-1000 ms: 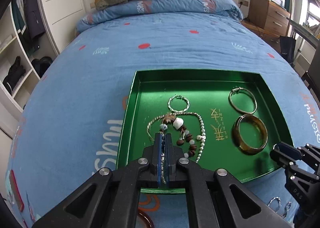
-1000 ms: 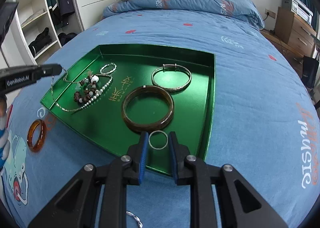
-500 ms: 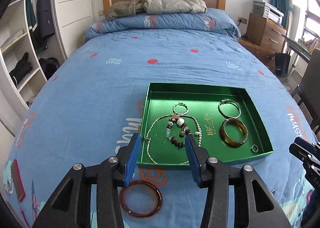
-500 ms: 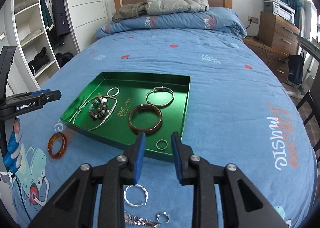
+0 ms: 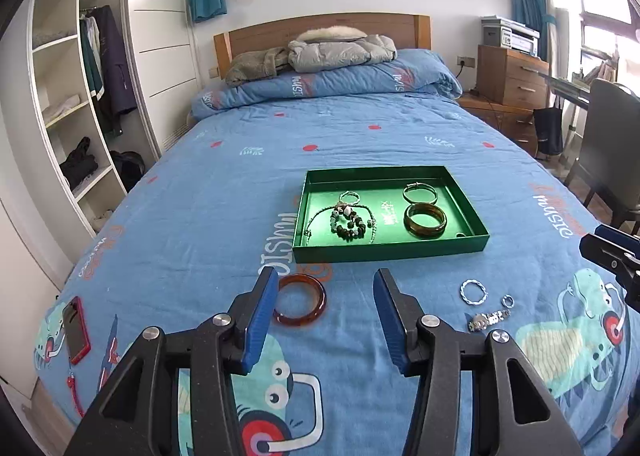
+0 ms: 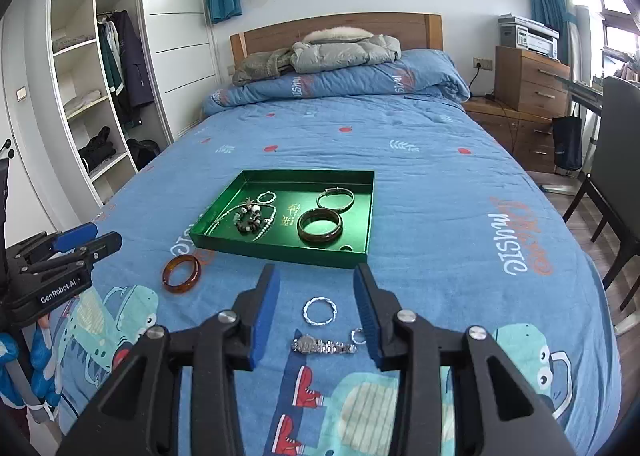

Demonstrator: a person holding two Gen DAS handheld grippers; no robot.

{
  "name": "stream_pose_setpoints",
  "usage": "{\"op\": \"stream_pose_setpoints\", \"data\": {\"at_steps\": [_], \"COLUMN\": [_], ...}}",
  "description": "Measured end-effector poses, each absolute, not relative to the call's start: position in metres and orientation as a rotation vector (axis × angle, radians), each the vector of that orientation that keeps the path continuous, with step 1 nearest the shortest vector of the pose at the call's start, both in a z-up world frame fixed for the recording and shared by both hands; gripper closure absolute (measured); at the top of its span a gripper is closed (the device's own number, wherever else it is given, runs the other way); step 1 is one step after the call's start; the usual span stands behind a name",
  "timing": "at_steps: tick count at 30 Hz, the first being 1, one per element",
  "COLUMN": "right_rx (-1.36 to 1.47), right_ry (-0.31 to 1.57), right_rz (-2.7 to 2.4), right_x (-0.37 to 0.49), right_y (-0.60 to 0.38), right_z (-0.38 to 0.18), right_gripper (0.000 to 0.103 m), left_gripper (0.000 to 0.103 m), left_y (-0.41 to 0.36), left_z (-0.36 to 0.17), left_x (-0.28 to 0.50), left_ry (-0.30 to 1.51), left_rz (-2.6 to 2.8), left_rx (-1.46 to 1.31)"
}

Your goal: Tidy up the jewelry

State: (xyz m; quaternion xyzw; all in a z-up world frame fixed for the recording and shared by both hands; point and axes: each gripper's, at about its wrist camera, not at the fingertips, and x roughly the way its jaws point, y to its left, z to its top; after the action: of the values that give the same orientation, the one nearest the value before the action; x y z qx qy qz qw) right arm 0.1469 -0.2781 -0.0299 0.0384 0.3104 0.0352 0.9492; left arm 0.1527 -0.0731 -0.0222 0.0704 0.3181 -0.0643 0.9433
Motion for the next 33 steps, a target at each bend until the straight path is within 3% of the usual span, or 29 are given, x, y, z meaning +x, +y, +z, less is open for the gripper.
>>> {"op": "stream_pose_setpoints", "data": {"at_steps": [15, 33], "right_rx": [0.077, 0.07], "right_ry": [0.555, 0.514], "right_rz": [0.064, 0.047], "right_x": [0.049, -0.007], "right_y": [-0.25, -0.234], "right_z": [0.002, 0.019], "right_gripper": [0.062, 0.062], "left_gripper": [0.044, 0.034], "left_y": [-0.044, -0.027], "left_z": [0.002, 0.013], "left_x": [0.048, -0.012], "left_ry": [0.573, 0.507], "left_rz": [-0.127, -0.119], "left_rx": [0.15, 0.143]}}
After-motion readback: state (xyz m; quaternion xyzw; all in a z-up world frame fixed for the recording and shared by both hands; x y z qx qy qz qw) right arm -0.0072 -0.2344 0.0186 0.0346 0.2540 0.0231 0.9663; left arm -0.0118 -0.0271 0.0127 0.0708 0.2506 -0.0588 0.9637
